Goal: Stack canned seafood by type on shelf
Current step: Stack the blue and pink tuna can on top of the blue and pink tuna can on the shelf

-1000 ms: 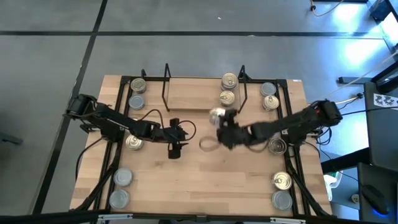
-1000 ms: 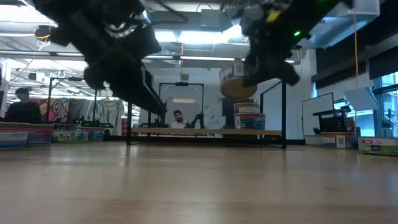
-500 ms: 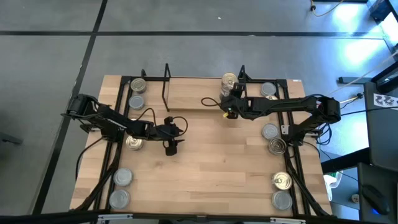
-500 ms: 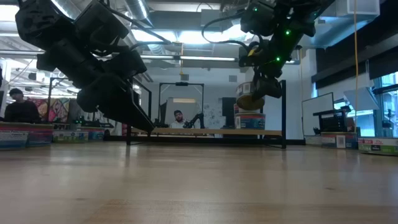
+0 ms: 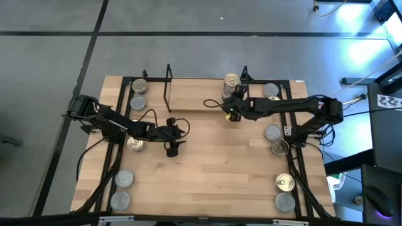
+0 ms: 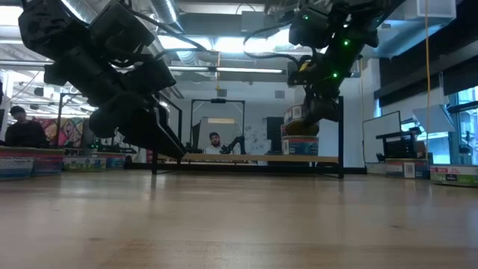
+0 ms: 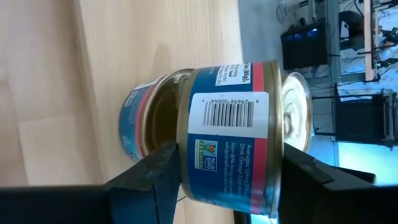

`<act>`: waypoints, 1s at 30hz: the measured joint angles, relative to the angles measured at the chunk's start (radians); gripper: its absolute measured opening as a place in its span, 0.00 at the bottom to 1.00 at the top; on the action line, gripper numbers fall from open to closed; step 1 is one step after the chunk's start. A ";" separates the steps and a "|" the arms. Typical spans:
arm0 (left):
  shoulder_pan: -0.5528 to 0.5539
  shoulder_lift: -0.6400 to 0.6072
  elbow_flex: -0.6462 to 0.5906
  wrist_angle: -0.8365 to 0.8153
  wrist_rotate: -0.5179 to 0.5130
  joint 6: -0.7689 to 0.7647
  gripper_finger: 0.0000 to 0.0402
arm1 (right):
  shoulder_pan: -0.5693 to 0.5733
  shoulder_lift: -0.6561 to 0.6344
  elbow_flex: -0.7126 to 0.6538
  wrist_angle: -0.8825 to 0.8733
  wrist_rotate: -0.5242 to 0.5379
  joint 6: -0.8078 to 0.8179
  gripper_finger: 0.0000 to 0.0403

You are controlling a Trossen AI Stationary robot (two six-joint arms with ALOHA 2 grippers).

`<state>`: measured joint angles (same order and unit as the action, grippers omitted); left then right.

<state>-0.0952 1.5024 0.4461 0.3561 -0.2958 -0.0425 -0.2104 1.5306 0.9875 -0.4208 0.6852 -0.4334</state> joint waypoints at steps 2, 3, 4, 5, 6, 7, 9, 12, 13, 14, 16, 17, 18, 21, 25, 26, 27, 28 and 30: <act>0.000 0.000 0.000 0.000 0.000 0.001 0.53 | 0.000 0.005 0.000 0.004 -0.001 -0.005 0.48; 0.000 0.000 0.000 0.000 0.000 0.000 0.53 | 0.000 0.009 0.000 0.012 -0.001 -0.004 0.48; 0.000 0.000 0.000 0.000 0.000 0.000 0.53 | 0.000 0.012 0.000 0.012 0.004 -0.005 0.48; 0.000 0.000 0.000 0.000 0.000 0.000 0.53 | -0.002 0.019 0.000 0.013 0.011 -0.005 0.48; 0.000 0.000 0.000 0.000 0.000 0.000 0.53 | -0.006 0.025 0.000 0.019 0.022 -0.005 0.49; 0.000 0.000 0.000 -0.001 0.000 0.000 0.53 | -0.007 0.029 0.000 0.022 0.029 -0.005 0.52; 0.000 0.000 0.000 -0.004 0.000 0.000 0.53 | -0.008 0.043 0.000 0.027 0.025 0.000 0.61; 0.000 0.000 -0.001 -0.008 0.000 -0.004 0.53 | -0.006 0.047 -0.001 0.027 -0.007 0.002 0.72; 0.000 0.000 -0.001 -0.009 0.000 -0.004 0.53 | -0.006 0.045 -0.001 0.029 -0.020 0.002 0.75; 0.000 0.000 -0.001 -0.010 0.000 -0.006 0.53 | -0.006 0.044 0.000 0.030 -0.025 0.005 0.76; 0.000 0.000 -0.001 -0.009 0.000 -0.007 0.53 | -0.006 0.040 0.000 0.026 -0.020 0.009 0.78; 0.000 0.000 -0.001 -0.009 0.000 -0.008 0.53 | -0.006 0.037 0.000 0.028 -0.015 0.009 0.78; 0.000 0.000 -0.001 -0.009 0.000 -0.008 0.53 | -0.006 0.036 0.000 0.027 -0.015 0.009 0.79; 0.000 0.000 -0.001 -0.009 0.000 -0.008 0.53 | -0.006 0.031 0.001 0.021 -0.013 0.009 0.78; 0.000 0.000 -0.001 -0.009 0.000 -0.009 0.53 | -0.006 0.030 0.032 -0.008 0.037 0.020 0.74; 0.000 0.000 -0.001 -0.009 0.000 -0.012 0.53 | -0.006 0.030 0.038 -0.006 0.041 0.020 0.73; 0.000 0.000 -0.001 -0.009 0.000 -0.013 0.53 | -0.006 0.030 0.040 -0.009 0.042 0.019 0.73; 0.000 0.000 -0.001 -0.009 0.001 -0.014 0.53 | -0.006 0.030 0.044 -0.020 0.044 0.019 0.72; 0.000 0.000 -0.001 -0.009 0.001 -0.016 0.53 | 0.001 0.030 0.060 -0.049 0.042 0.022 0.70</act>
<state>-0.0953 1.5021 0.4454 0.3473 -0.2953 -0.0580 -0.2094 1.5604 1.0471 -0.4701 0.7272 -0.4115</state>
